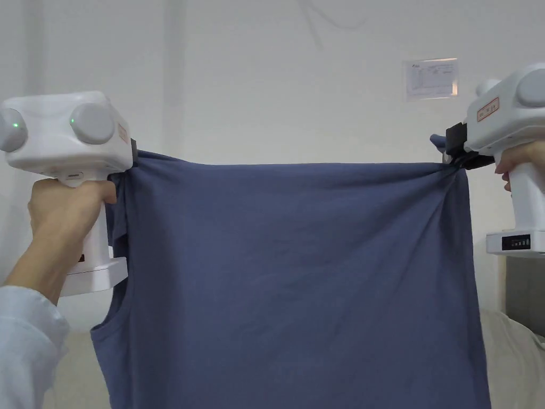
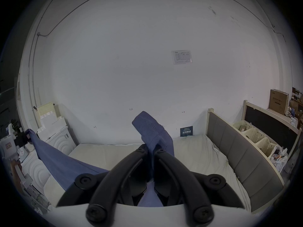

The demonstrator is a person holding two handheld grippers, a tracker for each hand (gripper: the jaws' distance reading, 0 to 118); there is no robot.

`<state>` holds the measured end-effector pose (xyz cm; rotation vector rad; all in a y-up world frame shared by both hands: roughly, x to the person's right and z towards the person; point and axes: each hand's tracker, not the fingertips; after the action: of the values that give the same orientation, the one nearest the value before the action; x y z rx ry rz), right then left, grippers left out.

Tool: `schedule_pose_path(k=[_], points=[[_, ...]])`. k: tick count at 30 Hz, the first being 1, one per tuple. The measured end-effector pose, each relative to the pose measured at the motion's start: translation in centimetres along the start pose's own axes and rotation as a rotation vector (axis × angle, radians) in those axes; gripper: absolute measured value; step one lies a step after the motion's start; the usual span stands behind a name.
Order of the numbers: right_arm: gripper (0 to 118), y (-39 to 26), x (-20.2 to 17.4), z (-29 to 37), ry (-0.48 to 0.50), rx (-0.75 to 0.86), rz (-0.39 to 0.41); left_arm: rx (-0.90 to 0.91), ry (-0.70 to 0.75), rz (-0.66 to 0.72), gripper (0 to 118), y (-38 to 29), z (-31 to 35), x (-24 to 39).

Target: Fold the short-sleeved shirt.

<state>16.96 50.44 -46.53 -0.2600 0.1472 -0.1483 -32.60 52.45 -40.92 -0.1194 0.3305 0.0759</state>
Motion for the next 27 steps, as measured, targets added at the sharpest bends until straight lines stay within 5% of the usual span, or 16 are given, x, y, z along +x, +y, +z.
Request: schedule_pose_path(k=[14,24,27], points=[[6,0.5,0.4,-16.7,-0.031,-0.067,0.016,0.004,0.033,-0.158,4,-0.1,-13.1,3.0],[6,-0.9,0.6,-26.9,-0.036,-0.083,0.009,0.008,0.049,-0.125,4,-1.5,-22.3,4.7],[6,-1.2,-0.1,-26.8,-0.025,-0.073,-0.027,0.029,0.08,-0.249,4,-1.5,-23.8,5.7]])
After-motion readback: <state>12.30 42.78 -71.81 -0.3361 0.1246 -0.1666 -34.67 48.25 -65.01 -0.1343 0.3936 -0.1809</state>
